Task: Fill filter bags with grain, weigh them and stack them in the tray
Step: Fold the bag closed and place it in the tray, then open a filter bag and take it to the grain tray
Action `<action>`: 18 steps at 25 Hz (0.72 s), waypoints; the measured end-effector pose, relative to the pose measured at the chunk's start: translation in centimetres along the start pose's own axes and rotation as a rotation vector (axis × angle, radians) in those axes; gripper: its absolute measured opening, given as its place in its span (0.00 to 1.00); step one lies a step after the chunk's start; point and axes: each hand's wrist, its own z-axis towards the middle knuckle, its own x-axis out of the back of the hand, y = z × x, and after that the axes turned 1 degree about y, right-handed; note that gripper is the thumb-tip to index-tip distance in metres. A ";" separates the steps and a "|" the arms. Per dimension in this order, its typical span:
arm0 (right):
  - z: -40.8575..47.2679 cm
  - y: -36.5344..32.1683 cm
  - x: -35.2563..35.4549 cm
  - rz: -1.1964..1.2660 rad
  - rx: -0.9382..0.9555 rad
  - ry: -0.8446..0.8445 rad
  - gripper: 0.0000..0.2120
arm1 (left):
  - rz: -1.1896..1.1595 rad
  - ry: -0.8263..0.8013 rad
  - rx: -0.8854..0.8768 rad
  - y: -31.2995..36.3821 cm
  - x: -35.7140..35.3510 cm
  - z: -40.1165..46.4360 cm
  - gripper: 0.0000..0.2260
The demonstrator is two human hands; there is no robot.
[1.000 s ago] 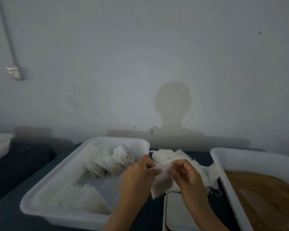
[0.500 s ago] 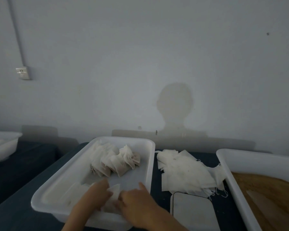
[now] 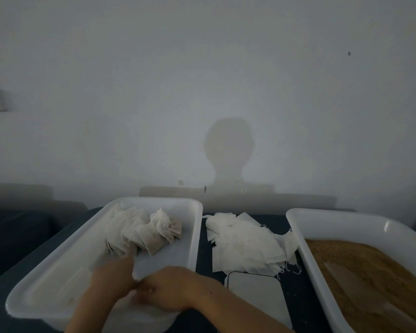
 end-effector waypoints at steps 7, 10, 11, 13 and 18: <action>-4.7 13.2 4.5 0.376 -0.335 0.885 0.09 | -0.288 0.493 -0.186 9.3 4.4 -2.2 0.06; -5.7 19.3 4.3 0.323 -0.676 0.844 0.10 | -0.419 0.479 -0.359 14.5 4.3 -3.0 0.07; -5.7 20.7 4.0 0.303 -0.757 0.773 0.10 | -0.437 0.453 -0.402 16.0 3.7 -3.1 0.07; -5.3 22.3 3.3 0.280 -0.867 0.631 0.13 | -0.471 0.370 -0.467 18.6 2.4 -3.2 0.06; -4.2 23.2 1.1 0.164 -1.073 0.388 0.32 | -0.459 0.257 -0.449 20.4 -0.4 -2.6 0.07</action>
